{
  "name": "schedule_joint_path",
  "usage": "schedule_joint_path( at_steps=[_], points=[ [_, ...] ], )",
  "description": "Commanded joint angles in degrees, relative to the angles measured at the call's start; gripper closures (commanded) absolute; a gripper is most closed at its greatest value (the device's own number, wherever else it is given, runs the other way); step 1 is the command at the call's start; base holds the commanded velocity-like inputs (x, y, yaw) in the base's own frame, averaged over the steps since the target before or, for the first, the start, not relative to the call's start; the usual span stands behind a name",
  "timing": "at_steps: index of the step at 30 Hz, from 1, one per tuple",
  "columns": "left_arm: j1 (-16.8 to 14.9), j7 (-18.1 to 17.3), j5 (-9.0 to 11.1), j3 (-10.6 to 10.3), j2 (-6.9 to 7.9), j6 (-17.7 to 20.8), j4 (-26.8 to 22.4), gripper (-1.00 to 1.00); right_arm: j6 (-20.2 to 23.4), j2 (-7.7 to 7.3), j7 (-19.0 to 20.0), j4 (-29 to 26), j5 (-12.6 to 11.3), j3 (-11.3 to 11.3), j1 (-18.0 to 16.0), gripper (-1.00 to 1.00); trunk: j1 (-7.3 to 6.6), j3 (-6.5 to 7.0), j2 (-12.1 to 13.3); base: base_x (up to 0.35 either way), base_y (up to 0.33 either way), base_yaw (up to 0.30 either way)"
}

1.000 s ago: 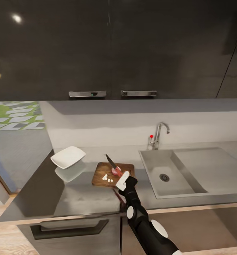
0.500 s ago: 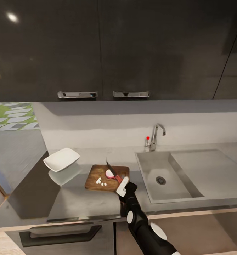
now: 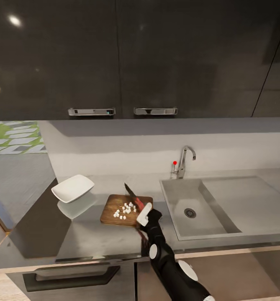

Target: In the kitchen, take the Vidalia onion out of the sink, dice it on the chopping board with the paring knife, put the diced onion into the bowl on the countertop, then place both the paring knife and the chopping board into the sink.

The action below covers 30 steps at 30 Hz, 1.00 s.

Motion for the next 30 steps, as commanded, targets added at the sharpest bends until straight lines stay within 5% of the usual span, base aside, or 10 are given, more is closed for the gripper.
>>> schedule_joint_path(
  at_steps=[1, 4, 7, 9, 10, 12, 20, 21, 26, 30],
  points=[
    [0.0, 0.3, 0.0, -0.2, 0.06, -0.1, -0.1, -1.0, 0.5, -0.11, -0.1, -2.2, -0.8, -0.1, 0.0, 1.0, 0.04, -0.12, -0.1, 0.0, 0.0, 0.0],
    [0.0, 0.3, 0.0, -0.2, 0.06, -0.1, -0.1, -1.0, 0.7, -0.63, 0.0, -7.1, -9.3, -2.7, 0.0, 1.0, 0.04, -0.12, -0.1, 0.0, 0.0, 0.0],
    [0.0, 0.3, 0.0, -0.2, 0.06, -0.1, -0.1, -1.0, 0.6, -1.11, 3.0, -13.5, -17.4, -13.5, 0.0, 1.0, 0.04, -0.12, -0.1, 0.0, 0.0, 0.0],
    [0.0, 0.3, 0.0, -0.2, 0.06, -0.1, -0.1, -1.0, 0.8, -1.2, 12.1, -15.9, -20.1, -22.4, 0.0, 1.0, 0.04, -0.12, -0.1, 0.0, 0.0, 0.0],
    [0.0, 0.3, 0.0, -0.2, 0.06, -0.1, -0.1, -1.0, 1.4, -1.33, 15.5, -16.3, -20.5, -25.3, 0.0, 1.0, 0.04, -0.12, -0.1, 0.0, 0.0, 0.0],
    [0.0, 0.3, 0.1, -0.2, 0.06, -0.1, -0.1, -1.0, 2.8, -1.47, 18.3, -17.5, -20.8, -27.4, 0.0, 1.0, 0.04, -0.12, -0.1, 0.0, 0.0, 0.0],
    [0.0, 0.3, 0.0, -0.2, 0.06, -0.1, -0.1, -1.0, 5.8, -1.6, 19.8, -18.7, -21.2, -28.6, 0.0, 1.0, 0.04, -0.12, -0.1, 0.0, 0.0, 0.0],
    [0.0, 0.3, 0.0, -0.2, 0.06, -0.1, -0.1, -1.0, 7.1, -1.59, 19.8, -18.5, -21.5, -29.6, 0.0, 1.0, 0.04, -0.12, -0.1, 0.0, 0.0, 0.0],
    [0.0, 0.3, 0.0, -0.2, 0.06, -0.1, -0.1, -1.0, 8.7, -1.49, 20.1, -11.5, -22.1, -41.7, 0.0, 1.0, 0.04, -0.12, -0.1, 0.003, -0.001, 0.0],
    [0.0, 0.3, -0.1, -0.2, 0.06, -0.2, -0.1, -1.0, 8.5, -1.56, 19.8, -7.4, -22.2, -43.4, 0.0, 1.0, 0.04, -0.12, -0.1, 0.08, -0.083, 0.0]
  ],
)
